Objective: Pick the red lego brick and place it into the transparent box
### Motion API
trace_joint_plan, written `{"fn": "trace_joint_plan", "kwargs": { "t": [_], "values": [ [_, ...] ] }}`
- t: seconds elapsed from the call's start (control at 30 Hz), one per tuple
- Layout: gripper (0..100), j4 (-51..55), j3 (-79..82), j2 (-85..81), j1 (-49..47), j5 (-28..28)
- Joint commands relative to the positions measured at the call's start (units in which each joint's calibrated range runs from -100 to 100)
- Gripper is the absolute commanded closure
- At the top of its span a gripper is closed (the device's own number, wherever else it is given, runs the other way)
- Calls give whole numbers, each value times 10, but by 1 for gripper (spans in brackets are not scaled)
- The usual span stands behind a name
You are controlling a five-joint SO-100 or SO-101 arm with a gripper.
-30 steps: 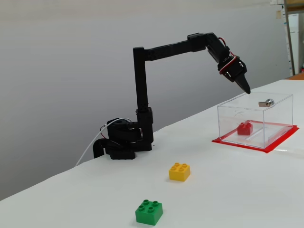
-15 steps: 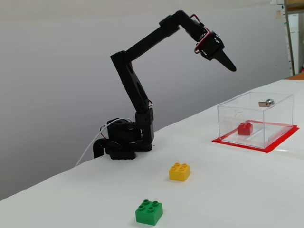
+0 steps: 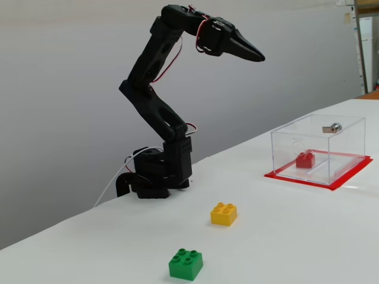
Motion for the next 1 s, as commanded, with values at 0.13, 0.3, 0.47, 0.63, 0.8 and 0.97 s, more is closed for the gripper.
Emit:
{"fn": "trace_joint_plan", "kwargs": {
  "t": [0.13, 0.3, 0.47, 0.63, 0.8, 0.97],
  "values": [
    [99, 1, 76, -122, 93, -1],
    [99, -6, 159, -214, 135, 3],
    [99, -7, 238, -312, 145, 3],
    [99, -4, 294, -399, 146, 3],
    [99, -6, 335, -460, 145, 3],
    [99, -6, 366, -509, 146, 4]
  ]
}}
